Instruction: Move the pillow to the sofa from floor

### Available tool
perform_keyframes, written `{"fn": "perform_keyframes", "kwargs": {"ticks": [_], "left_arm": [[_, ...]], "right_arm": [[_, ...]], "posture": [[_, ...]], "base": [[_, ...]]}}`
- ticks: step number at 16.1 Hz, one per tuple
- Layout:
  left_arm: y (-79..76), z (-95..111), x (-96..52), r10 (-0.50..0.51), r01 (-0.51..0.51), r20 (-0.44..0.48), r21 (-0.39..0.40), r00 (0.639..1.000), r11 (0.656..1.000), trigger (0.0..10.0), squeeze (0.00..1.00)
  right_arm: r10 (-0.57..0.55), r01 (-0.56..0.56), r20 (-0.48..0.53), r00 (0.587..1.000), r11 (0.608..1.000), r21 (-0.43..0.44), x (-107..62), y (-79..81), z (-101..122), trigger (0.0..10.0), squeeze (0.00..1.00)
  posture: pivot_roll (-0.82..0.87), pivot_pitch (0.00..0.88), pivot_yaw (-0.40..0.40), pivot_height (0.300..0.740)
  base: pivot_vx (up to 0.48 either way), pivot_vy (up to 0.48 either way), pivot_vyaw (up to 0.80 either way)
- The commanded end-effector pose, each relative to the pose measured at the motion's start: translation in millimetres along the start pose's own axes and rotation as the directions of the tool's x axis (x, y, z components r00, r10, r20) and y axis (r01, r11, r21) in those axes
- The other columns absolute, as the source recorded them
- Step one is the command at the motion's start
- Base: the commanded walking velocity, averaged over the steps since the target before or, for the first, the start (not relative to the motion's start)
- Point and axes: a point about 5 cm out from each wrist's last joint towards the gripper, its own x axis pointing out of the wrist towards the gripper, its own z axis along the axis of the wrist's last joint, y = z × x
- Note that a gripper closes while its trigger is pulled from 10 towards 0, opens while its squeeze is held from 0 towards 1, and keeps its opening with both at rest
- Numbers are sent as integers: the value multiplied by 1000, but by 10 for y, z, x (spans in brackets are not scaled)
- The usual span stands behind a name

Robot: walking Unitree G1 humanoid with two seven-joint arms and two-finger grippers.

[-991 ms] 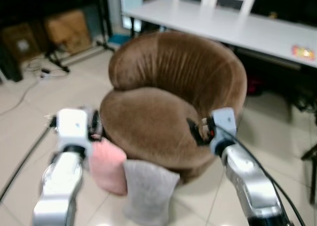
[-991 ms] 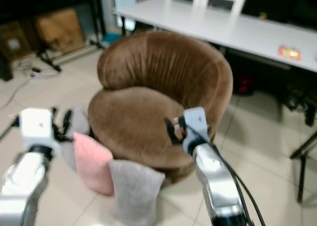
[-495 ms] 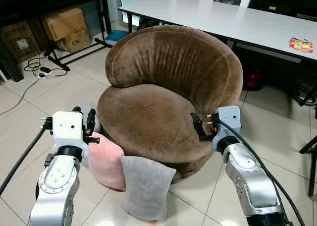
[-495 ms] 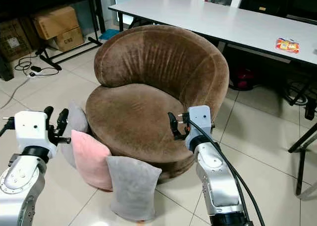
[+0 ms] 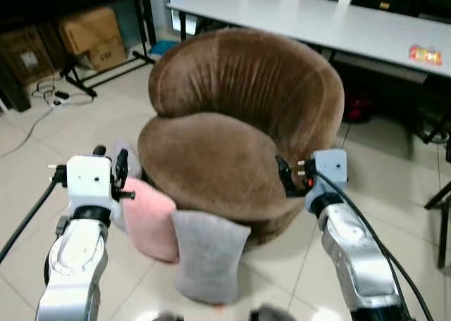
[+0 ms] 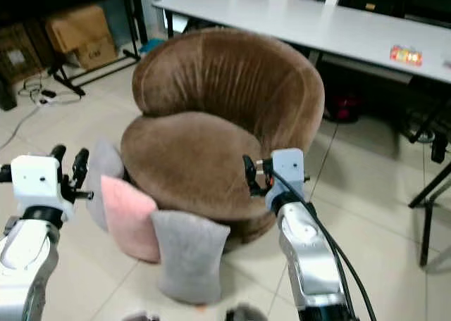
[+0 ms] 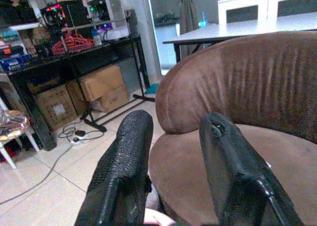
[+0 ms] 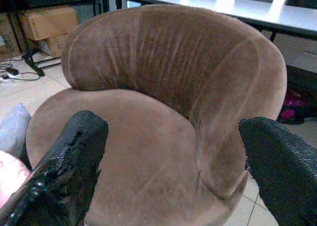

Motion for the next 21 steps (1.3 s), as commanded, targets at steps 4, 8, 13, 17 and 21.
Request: {"fn": "perform_keyframes", "kwargs": {"ticks": [4,8,13,17,21], "left_arm": [[-24,-51,-8,-38,37,-11,-34,999,999,10000,0],[-16,-62,-17,-39,39,-1,-53,999,998,10000,0],[-13,-78,-28,-45,45,0,-58,999,997,10000,0],[-14,-84,-34,-49,49,3,-60,999,997,10000,0],[-15,-88,-36,-56,56,4,-56,998,997,10000,0]], "right_arm": [[5,-5,4,1000,1000,-12,-18,7,-5,10000,0],[6,-6,1,1000,1000,-17,-19,11,-15,10000,0],[12,-13,-3,1000,1000,-29,-14,15,-25,10000,0],[22,-23,-8,1000,999,-41,-7,28,-35,10000,0],[23,-24,-14,1000,999,-48,-4,37,-42,10000,0]], "posture": [[-112,0,-5,601],[-111,0,-7,601],[-106,0,-15,601],[-101,0,-20,601],[-101,0,-20,601]], "base": [[0,0,0],[135,0,0],[289,0,0],[297,0,0],[300,0,0]]}}
